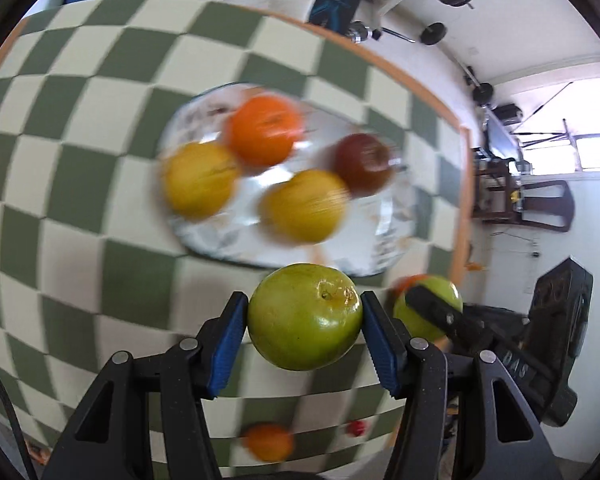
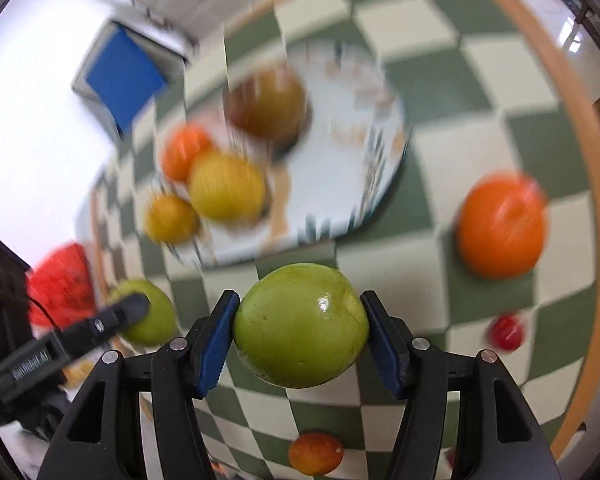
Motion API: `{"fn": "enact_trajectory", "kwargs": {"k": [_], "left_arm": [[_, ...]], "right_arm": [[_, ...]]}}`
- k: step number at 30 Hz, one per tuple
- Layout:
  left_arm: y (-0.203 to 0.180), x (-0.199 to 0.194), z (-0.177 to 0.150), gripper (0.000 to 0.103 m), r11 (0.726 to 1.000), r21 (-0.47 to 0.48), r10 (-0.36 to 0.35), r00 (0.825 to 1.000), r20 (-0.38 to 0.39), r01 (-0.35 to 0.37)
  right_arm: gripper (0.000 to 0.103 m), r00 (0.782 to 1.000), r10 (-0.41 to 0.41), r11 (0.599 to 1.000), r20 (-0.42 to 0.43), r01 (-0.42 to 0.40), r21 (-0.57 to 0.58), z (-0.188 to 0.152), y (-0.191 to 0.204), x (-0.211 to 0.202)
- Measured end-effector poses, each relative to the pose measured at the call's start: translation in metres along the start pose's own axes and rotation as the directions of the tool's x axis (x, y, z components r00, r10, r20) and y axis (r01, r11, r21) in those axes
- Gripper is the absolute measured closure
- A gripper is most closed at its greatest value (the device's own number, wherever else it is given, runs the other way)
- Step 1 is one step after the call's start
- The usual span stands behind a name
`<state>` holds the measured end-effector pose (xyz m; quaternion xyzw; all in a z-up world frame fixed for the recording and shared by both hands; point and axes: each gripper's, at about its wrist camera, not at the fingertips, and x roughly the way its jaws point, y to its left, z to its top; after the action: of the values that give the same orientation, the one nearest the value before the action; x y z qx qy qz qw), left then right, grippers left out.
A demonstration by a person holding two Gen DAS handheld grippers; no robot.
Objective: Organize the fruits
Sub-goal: 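Carry both green apples onto the plate and open both grippers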
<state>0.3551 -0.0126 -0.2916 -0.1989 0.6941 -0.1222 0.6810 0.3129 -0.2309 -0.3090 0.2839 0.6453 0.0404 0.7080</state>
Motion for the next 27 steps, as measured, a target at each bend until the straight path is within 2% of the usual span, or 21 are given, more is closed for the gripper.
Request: {"fn": "enact_trajectory", "kwargs": {"k": [4,10,17,24,26,27], "left_arm": [[-0.030,0.020,0.020,0.049,0.999,-0.027,-0.021,0.999,-0.026,0.020],[-0.048,0.053,0.033,0.049,0.997,-0.080,-0.003,0.997,-0.082,-0.003],[-0.055,0.063,0.037,0.048,0.995,-0.094,0.033,0.996,-0.086,-0.041],[-0.058,0.070,0.039,0.048,0.993,-0.065,0.096,0.992,-0.081,-0.101],[-0.058,0.069,0.040,0.047,0.993,-0.065,0.097,0.993,-0.074,-0.101],[-0.059,0.067,0.040,0.041,0.993,-0.060,0.099,0.993,-0.061,-0.102]], "right_arm": [[0.039,0.999,-0.016,1.000,0.045,0.016,-0.009,0.044,-0.004,-0.020],[0.039,1.000,-0.024,1.000,0.011,0.024,0.004,0.095,-0.016,-0.008],[0.039,0.999,-0.005,1.000,-0.039,0.005,0.019,0.111,-0.025,0.026],[0.038,0.996,0.038,0.998,-0.085,-0.034,0.050,0.119,-0.035,0.043],[0.033,0.995,0.044,0.998,-0.089,-0.040,0.050,0.119,-0.036,0.044],[0.032,0.995,0.051,0.998,-0.089,-0.047,0.051,0.119,-0.037,0.042]]}}
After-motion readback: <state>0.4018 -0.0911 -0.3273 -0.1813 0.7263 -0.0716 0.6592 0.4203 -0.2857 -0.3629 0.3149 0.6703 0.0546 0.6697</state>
